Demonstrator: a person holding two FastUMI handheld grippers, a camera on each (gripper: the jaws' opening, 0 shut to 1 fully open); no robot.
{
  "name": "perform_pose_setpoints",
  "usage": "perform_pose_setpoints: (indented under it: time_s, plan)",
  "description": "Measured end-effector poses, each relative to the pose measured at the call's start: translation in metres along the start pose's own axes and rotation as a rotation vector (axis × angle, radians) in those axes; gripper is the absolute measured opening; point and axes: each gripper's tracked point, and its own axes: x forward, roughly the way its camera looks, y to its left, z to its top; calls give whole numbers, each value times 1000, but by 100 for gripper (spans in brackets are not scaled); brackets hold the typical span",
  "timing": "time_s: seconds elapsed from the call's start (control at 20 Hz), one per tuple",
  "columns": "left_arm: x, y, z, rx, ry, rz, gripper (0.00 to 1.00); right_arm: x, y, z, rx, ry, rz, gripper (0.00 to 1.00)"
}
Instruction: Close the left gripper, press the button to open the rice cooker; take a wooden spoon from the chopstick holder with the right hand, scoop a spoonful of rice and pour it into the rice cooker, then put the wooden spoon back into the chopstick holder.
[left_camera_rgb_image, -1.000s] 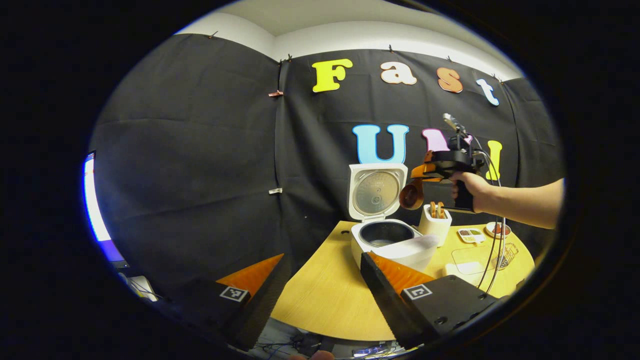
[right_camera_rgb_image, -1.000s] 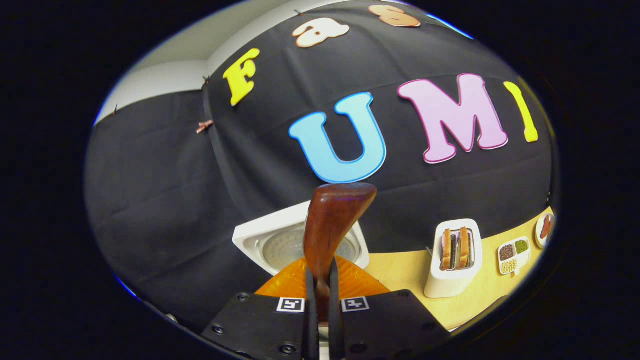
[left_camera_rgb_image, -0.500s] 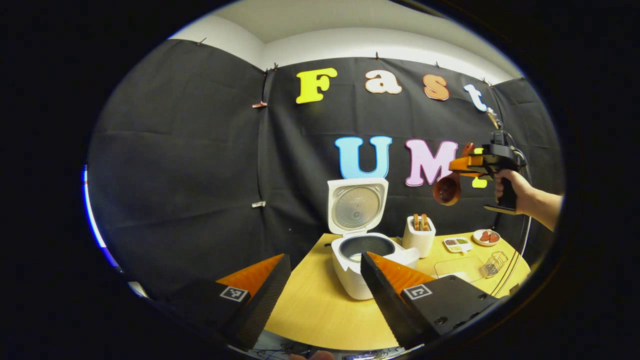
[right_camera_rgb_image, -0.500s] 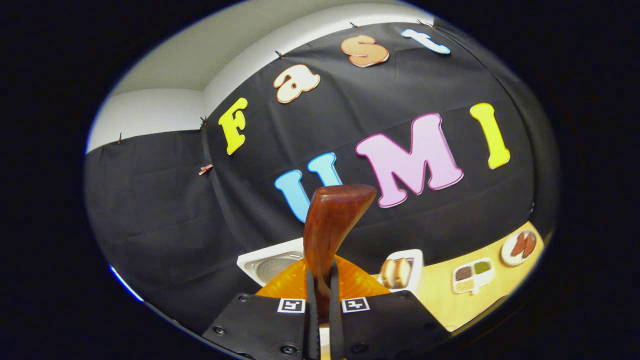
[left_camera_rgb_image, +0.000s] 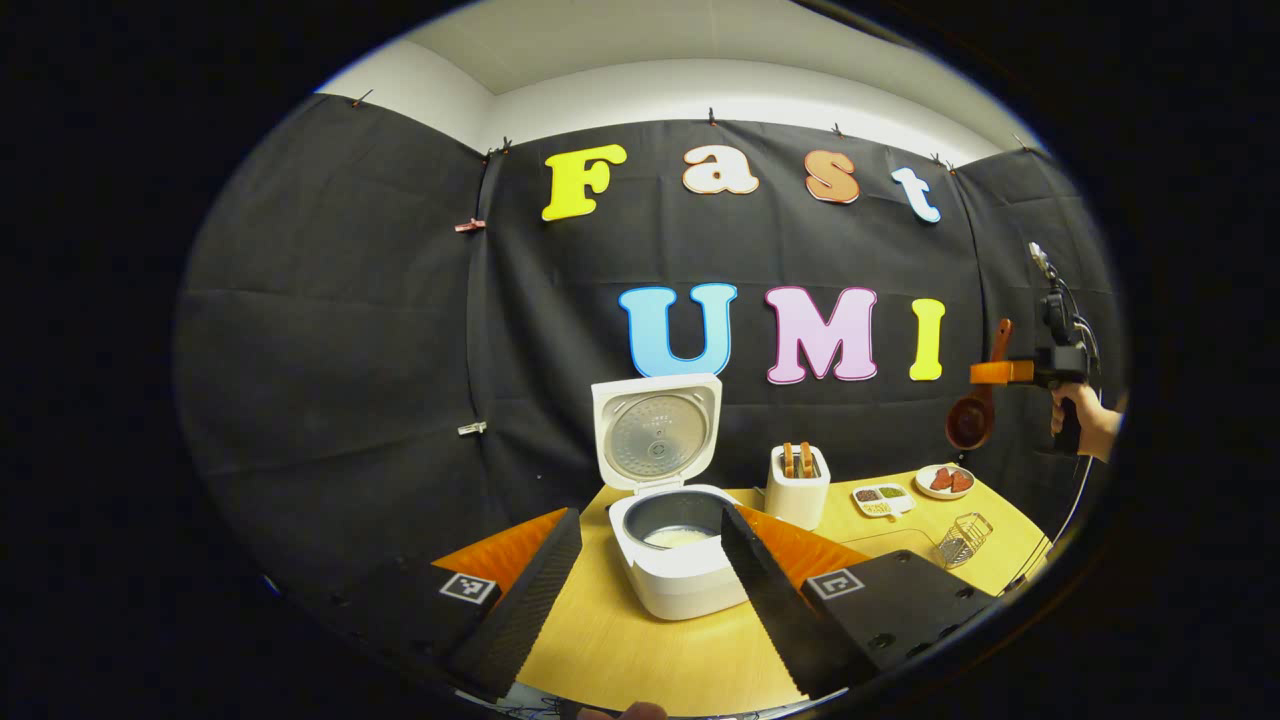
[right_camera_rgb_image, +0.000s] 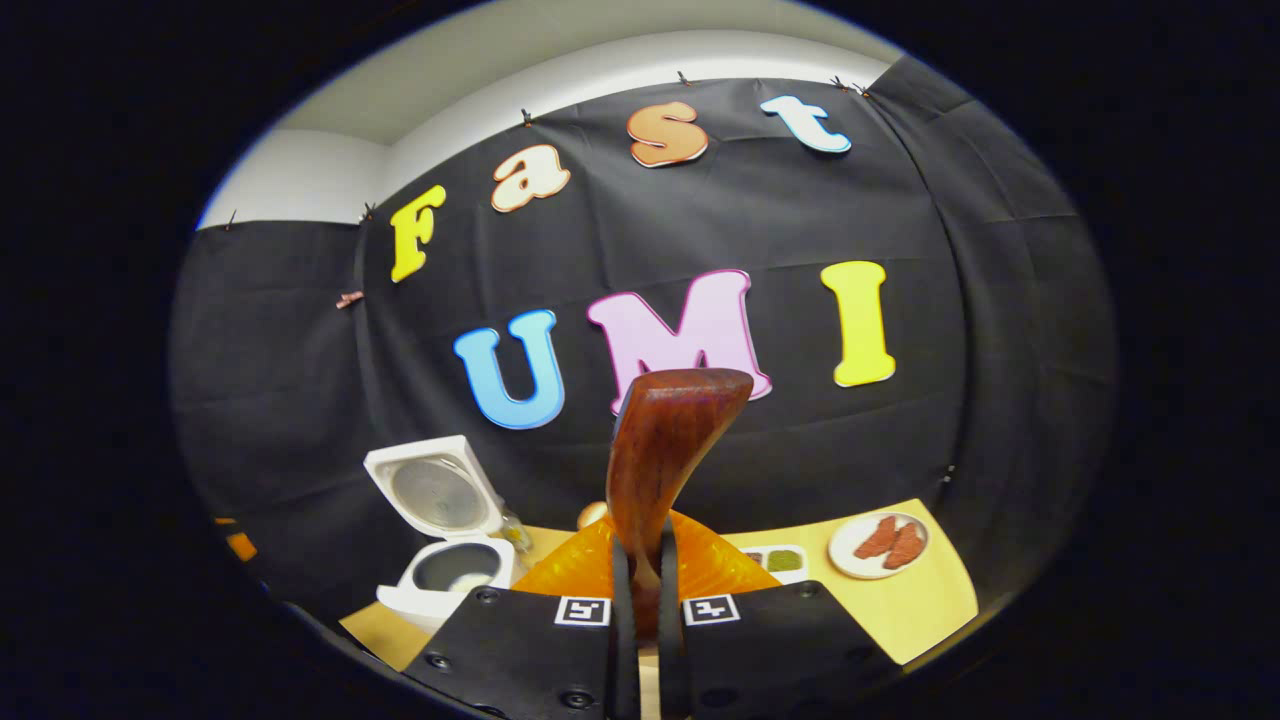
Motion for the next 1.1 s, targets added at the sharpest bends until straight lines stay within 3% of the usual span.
perform_pose_setpoints:
  time_s: [0.4, 0.55, 0.8, 1.1]
  plan:
    - [0, -37, 9, -24, 19, -8, 97, 0, -98, -105, -7, 155, -141, 12]
    - [-2, -42, 11, -2, 29, 3, 97, 3, -131, -150, 54, 212, -211, 12]
    - [-5, -54, 12, 8, 45, 6, 97, 13, -152, -203, 191, 273, -268, 12]
    - [-8, -54, 10, 11, 56, 15, 97, 18, -161, -237, 229, 320, -308, 14]
